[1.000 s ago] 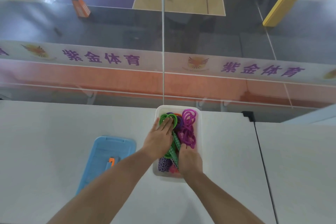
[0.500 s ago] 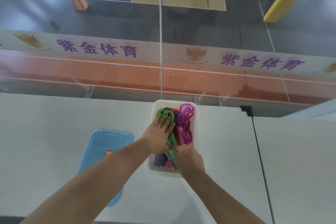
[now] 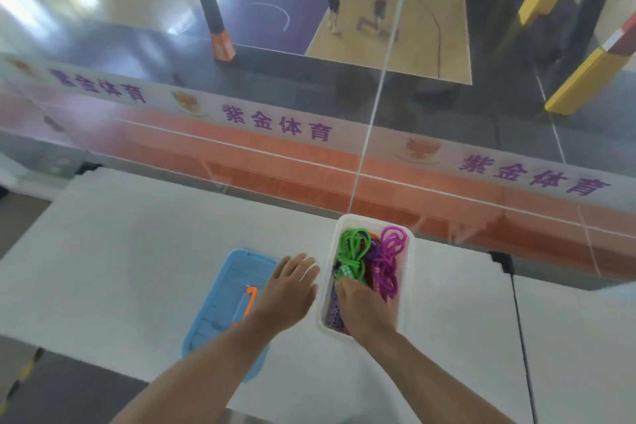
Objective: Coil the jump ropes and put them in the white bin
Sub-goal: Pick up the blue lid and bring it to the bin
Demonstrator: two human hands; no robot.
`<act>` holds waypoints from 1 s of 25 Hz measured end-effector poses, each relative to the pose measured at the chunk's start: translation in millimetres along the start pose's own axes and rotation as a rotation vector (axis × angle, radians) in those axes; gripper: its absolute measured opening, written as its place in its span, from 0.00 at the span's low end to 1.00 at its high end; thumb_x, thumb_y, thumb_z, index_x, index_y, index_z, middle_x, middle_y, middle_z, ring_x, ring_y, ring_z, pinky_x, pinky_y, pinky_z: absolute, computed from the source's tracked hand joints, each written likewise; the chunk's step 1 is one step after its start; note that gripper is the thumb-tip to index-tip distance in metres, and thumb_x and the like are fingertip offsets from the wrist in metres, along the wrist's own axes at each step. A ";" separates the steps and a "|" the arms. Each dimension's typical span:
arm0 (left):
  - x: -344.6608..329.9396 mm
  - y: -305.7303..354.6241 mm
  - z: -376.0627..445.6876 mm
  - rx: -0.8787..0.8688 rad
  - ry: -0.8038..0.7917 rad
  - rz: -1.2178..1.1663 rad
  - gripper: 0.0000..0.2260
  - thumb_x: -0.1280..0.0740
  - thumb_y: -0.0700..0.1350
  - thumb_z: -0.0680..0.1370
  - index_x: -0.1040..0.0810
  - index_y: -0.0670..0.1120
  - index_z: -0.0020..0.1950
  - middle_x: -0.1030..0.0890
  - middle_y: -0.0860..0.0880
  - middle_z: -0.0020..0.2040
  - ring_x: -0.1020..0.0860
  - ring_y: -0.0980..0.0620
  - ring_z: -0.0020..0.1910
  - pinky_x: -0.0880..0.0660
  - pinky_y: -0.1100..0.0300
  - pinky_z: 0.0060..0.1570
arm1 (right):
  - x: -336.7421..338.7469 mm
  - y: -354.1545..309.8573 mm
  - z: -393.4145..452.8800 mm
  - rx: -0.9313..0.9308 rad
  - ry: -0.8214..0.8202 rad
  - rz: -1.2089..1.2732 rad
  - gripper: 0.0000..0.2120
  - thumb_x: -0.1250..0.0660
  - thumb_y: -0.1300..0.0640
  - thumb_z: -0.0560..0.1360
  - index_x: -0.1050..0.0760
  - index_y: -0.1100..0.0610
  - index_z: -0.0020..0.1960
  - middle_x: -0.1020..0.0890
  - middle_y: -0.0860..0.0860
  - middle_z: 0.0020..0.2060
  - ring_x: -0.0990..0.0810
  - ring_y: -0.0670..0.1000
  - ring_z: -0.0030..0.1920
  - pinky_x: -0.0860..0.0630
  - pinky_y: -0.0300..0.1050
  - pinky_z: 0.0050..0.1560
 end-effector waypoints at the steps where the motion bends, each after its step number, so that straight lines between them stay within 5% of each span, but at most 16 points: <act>1: 1.0 -17.9 -14.8 0.088 0.022 -0.011 0.14 0.38 0.47 0.77 0.20 0.46 0.60 0.20 0.48 0.62 0.22 0.44 0.64 0.31 0.51 0.66 | -10.5 -18.2 3.2 0.052 -0.045 0.022 0.21 0.58 0.50 0.81 0.28 0.55 0.54 0.19 0.52 0.51 0.19 0.57 0.52 0.28 0.49 0.48; 6: -25.8 -109.5 -120.3 0.620 -0.044 -0.067 0.16 0.42 0.49 0.72 0.17 0.47 0.50 0.16 0.48 0.50 0.17 0.43 0.49 0.20 0.52 0.46 | -94.7 -86.0 19.3 0.069 -0.268 0.209 0.10 0.43 0.58 0.79 0.24 0.57 0.54 0.19 0.55 0.52 0.21 0.57 0.55 0.26 0.48 0.55; 10: -66.0 -154.3 -185.6 0.942 -0.087 -0.225 0.18 0.34 0.46 0.76 0.22 0.43 0.64 0.20 0.43 0.63 0.23 0.38 0.62 0.21 0.45 0.54 | -158.1 -106.9 55.2 -0.115 -0.330 0.240 0.09 0.38 0.53 0.79 0.22 0.57 0.47 0.16 0.58 0.47 0.17 0.59 0.51 0.24 0.46 0.51; 13: -87.9 -163.7 -199.7 1.010 -0.057 -0.345 0.22 0.32 0.45 0.78 0.28 0.40 0.71 0.26 0.41 0.69 0.29 0.38 0.67 0.28 0.46 0.65 | -211.0 -112.1 77.2 -0.240 -0.392 0.261 0.14 0.35 0.46 0.76 0.21 0.57 0.42 0.14 0.60 0.44 0.15 0.62 0.48 0.19 0.51 0.52; 19: -94.7 -156.9 -215.1 1.131 0.017 -0.556 0.21 0.36 0.47 0.82 0.31 0.46 0.74 0.24 0.42 0.66 0.27 0.40 0.63 0.28 0.47 0.62 | -222.2 -139.2 58.9 -0.300 -0.438 0.168 0.15 0.36 0.54 0.79 0.20 0.63 0.58 0.17 0.60 0.55 0.19 0.60 0.57 0.23 0.47 0.53; 23: -53.7 -151.8 -206.6 1.129 0.088 -0.658 0.18 0.39 0.46 0.83 0.27 0.47 0.73 0.23 0.44 0.62 0.24 0.44 0.61 0.30 0.55 0.59 | -166.1 -168.2 49.2 -0.196 -0.462 0.267 0.12 0.37 0.62 0.78 0.22 0.68 0.56 0.16 0.59 0.45 0.17 0.54 0.38 0.15 0.47 0.44; 25: -24.8 -145.5 -187.6 1.096 0.137 -0.663 0.16 0.37 0.46 0.83 0.24 0.45 0.70 0.23 0.44 0.60 0.24 0.45 0.59 0.31 0.58 0.55 | -122.1 -174.4 53.4 -0.160 -0.354 0.237 0.08 0.36 0.63 0.75 0.21 0.65 0.49 0.15 0.60 0.43 0.16 0.55 0.37 0.16 0.48 0.42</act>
Point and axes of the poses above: each hand's wrist, its own z-axis towards the middle knuckle, its own x-axis out of the back of the hand, y = z × x, the point moved 3 cm from there along z, towards the middle knuckle
